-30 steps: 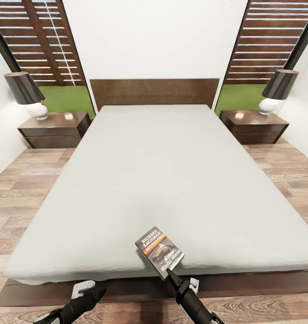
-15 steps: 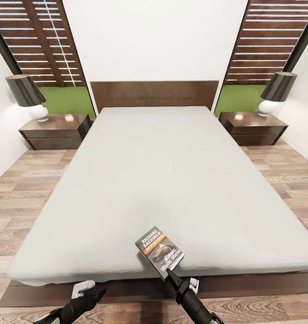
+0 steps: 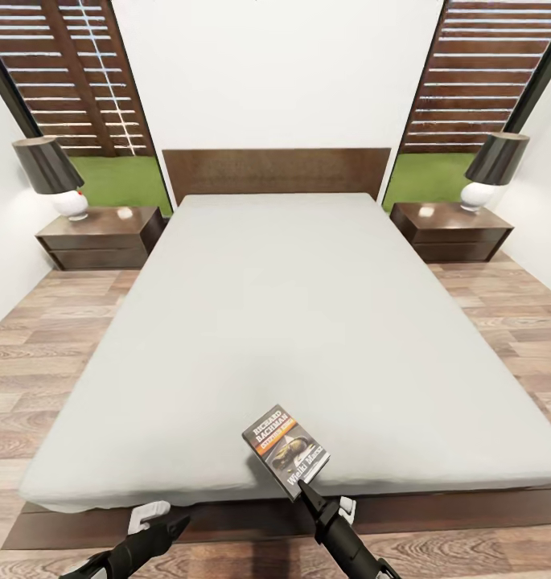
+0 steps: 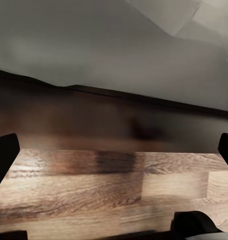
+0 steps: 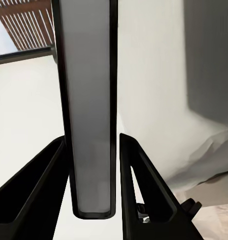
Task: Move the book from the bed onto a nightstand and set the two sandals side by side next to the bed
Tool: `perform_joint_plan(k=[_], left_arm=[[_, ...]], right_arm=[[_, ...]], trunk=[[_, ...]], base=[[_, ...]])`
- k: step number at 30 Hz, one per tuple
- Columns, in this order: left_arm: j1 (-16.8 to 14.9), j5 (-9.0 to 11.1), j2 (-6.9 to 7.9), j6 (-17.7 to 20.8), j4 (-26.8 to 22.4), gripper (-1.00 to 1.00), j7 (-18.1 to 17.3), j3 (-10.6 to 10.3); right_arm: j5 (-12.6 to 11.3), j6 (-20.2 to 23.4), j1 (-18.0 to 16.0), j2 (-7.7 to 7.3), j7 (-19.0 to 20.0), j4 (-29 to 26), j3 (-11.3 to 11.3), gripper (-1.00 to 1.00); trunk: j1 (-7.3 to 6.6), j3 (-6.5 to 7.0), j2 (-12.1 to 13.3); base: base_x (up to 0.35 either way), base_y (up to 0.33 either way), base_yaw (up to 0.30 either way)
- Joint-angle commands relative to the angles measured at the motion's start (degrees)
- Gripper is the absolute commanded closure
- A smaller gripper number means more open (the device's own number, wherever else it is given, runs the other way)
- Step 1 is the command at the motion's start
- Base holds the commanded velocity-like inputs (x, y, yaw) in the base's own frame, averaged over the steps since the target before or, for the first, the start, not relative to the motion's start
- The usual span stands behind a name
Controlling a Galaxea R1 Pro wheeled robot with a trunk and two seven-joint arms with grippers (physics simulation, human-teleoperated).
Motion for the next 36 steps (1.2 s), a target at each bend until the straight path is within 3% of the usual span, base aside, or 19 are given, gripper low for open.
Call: perform_joint_plan(k=[1, 36], left_arm=[[-0.04, 0.37, 0.01, -0.32, 0.08, -1.00, -0.13, -0.50], [-0.04, 0.37, 0.01, -0.32, 0.09, -1.00, -0.13, -0.50]], right_arm=[[-0.49, 0.58, -0.01, 0.00, 0.10, 0.00, 0.14, 1.00], [-0.49, 0.58, -0.01, 0.00, 0.14, -0.03, 0.14, 1.00]], trunk=[[-0.23, 0.15, 0.40], [-7.92, 6.43, 14.43]], base=[[0.000, 0.000, 0.000], [0.000, 0.000, 0.000]])
